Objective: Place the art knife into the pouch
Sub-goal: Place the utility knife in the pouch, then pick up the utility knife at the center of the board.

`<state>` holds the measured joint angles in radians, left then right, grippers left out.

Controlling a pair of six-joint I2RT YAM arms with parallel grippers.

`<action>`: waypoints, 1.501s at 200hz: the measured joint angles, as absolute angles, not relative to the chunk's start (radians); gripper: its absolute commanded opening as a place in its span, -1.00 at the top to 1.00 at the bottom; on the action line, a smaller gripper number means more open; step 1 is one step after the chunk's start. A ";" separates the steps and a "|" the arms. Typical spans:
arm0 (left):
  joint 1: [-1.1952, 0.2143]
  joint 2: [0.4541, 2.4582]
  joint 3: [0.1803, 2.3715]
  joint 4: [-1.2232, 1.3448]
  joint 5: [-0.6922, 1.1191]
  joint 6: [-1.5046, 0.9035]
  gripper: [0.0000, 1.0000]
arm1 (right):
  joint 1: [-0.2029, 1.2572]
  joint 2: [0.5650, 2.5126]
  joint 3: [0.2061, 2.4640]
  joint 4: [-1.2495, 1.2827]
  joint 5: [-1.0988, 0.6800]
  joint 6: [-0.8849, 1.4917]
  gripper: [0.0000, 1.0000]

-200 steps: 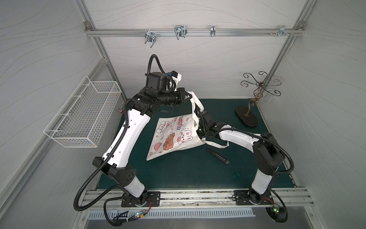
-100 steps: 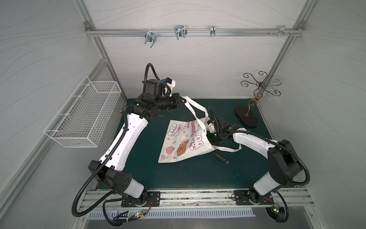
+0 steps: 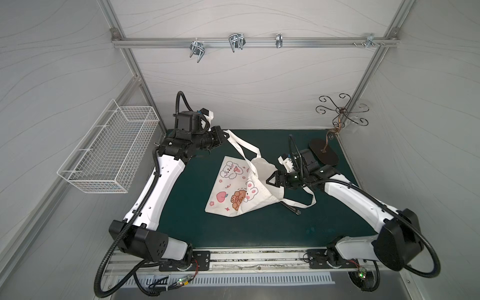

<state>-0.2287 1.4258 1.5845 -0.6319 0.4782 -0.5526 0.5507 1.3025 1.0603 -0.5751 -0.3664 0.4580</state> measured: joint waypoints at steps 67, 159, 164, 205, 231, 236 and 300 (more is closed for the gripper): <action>-0.143 1.464 1.658 -0.643 0.451 -0.581 1.00 | 0.543 1.295 0.984 -0.788 -0.228 0.368 -0.53; -0.141 1.507 1.719 -0.646 0.464 -0.585 1.00 | 0.601 1.307 0.923 -0.802 -0.224 0.369 -0.54; -0.141 1.508 1.719 -0.646 0.465 -0.585 1.00 | 0.601 1.316 0.921 -0.798 -0.224 0.369 -0.54; -0.141 1.507 1.719 -0.646 0.479 -0.584 1.00 | 0.599 1.427 0.900 -0.731 -0.170 0.386 -0.55; -0.141 1.506 1.711 -0.645 0.489 -0.582 1.00 | 0.579 1.479 0.898 -0.682 -0.141 0.396 -0.54; -0.141 1.505 1.708 -0.645 0.491 -0.580 1.00 | 0.572 1.487 0.898 -0.674 -0.136 0.395 -0.54; -0.141 1.500 1.658 -0.646 0.505 -0.576 1.00 | 0.537 1.593 0.894 -0.565 -0.133 0.391 -0.47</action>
<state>-0.1410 1.5002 1.6577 -0.6456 0.5053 -0.5758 0.5369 1.5929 0.8940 -0.5652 -0.1326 0.3908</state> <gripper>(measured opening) 0.065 0.742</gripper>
